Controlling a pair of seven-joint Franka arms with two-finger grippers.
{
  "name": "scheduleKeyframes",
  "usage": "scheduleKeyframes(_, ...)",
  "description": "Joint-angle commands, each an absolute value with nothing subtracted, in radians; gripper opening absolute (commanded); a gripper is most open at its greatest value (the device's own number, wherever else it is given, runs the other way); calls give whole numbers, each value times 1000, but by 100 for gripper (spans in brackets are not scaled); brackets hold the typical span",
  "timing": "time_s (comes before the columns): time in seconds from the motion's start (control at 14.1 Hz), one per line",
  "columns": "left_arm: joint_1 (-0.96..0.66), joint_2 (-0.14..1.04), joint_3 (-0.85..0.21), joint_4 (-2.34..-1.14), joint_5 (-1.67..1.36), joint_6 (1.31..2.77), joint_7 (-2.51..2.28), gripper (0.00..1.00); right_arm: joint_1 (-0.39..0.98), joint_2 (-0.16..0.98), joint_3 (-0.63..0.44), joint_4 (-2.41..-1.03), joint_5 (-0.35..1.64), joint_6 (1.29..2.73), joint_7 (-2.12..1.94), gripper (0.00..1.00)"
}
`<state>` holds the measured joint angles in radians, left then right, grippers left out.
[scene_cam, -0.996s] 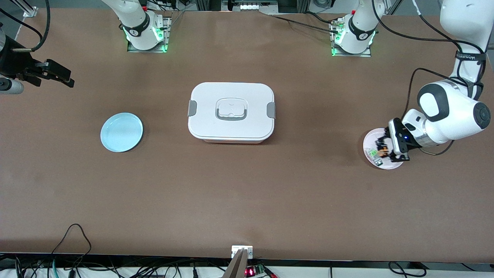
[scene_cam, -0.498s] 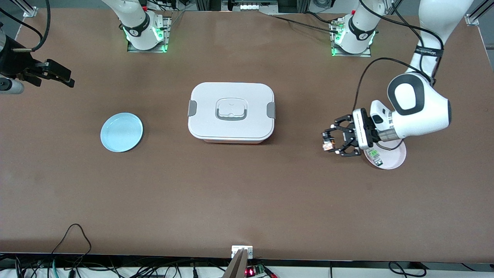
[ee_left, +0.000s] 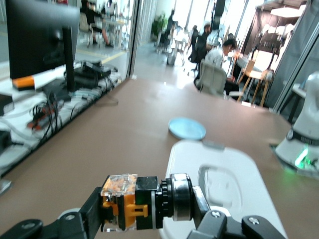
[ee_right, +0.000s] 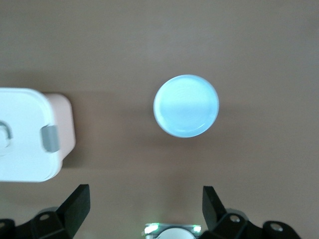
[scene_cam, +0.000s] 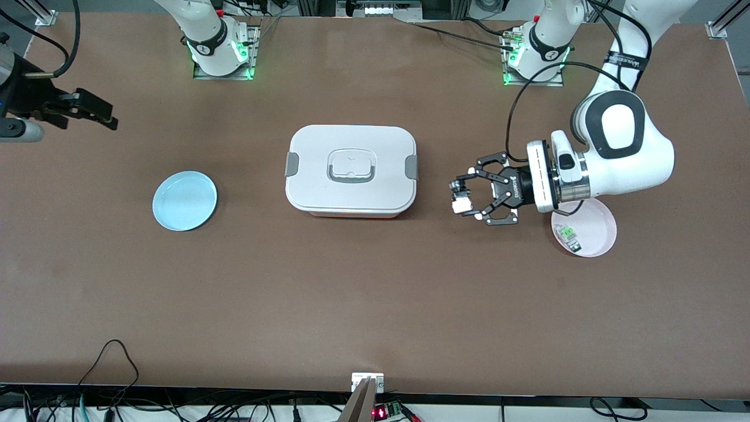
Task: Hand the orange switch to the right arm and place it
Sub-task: 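Carry the orange switch over the box while the right gripper approaches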
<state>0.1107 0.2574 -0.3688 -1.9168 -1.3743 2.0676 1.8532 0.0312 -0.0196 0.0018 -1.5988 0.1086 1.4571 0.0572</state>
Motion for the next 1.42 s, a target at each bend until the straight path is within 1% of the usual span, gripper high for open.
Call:
scheduleKeyframes(0.0,98,247,-425,-1902,-1527,2056,1843,0,34,-20,6,-1601,317,1425,67,100)
scheduleKeyframes(0.14,77,247,-452,-1870,-1577,2060,1819,0,40,-8,9,-1600,435,1425,72,100)
scheduleKeyframes(0.5,2,249,-460,-1835,-1698,2072,1795,0,64,44,9,-1600,751,1425,172,100)
scheduleKeyframes(0.64,-17,241,-489,-1833,-1707,2133,1758,0,69,75,9,-1600,860,1427,175,100)
scheduleKeyframes(0.85,-35,229,-551,-1825,-1707,2267,1738,0,87,132,9,-1600,1013,1445,242,100)
scheduleKeyframes(1.0,-69,229,-561,-1824,-1704,2331,1711,0,113,172,9,-1600,1107,1477,279,100)
scheduleKeyframes(1.21,-124,232,-564,-1787,-1694,2437,1672,0,161,234,11,-1603,1207,1534,282,100)
scheduleKeyframes(1.35,-135,232,-565,-1770,-1694,2453,1660,0,184,279,11,-1605,1277,1561,282,100)
